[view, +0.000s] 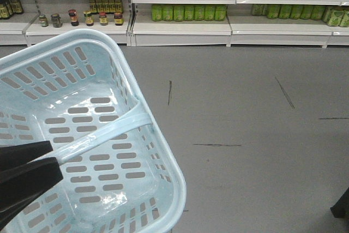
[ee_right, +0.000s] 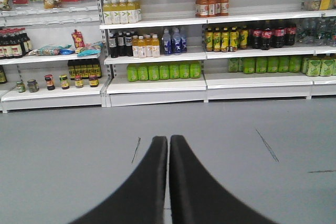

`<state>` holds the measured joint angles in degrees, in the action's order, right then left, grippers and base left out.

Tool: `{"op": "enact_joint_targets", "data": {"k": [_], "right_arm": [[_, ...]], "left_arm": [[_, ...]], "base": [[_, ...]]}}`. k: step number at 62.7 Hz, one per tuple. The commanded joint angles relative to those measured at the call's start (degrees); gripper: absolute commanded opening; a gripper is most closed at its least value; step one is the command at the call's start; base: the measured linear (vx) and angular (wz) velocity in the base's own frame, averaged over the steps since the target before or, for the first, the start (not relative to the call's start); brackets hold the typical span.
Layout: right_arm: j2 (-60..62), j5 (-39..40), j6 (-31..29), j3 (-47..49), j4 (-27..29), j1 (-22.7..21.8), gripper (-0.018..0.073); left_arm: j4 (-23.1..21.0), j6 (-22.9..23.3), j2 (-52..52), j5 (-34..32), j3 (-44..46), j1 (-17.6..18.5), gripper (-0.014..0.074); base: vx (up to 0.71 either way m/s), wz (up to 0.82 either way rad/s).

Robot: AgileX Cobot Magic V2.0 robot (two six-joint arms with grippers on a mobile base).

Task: Pick three apples into basket with both arms
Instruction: 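Drive the base across the aisle carrying the basket in the left gripper, then turn the base toward the table with apples and oranges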

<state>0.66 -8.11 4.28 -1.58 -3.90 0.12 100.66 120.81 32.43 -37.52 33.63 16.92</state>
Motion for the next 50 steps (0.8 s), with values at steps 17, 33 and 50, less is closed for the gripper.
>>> {"op": "enact_joint_targets", "data": {"k": [17, 33, 50], "right_arm": [[0.1, 4.1, -0.3, -0.8, -0.1, -0.3, -0.0005], [0.1, 4.1, -0.3, -0.8, -0.1, -0.3, -0.0005], [0.1, 4.1, -0.3, -0.8, -0.1, -0.3, -0.0005]], "left_arm": [[1.1, 1.1, 0.1, 2.1, 1.7, 0.3, -0.0006], [1.1, 1.1, 0.1, 2.1, 1.7, 0.3, -0.0006], [1.1, 1.1, 0.1, 2.1, 1.7, 0.3, -0.0006]], "base": [[0.25, -0.15], [0.23, -0.26], [0.18, -0.47]]}}
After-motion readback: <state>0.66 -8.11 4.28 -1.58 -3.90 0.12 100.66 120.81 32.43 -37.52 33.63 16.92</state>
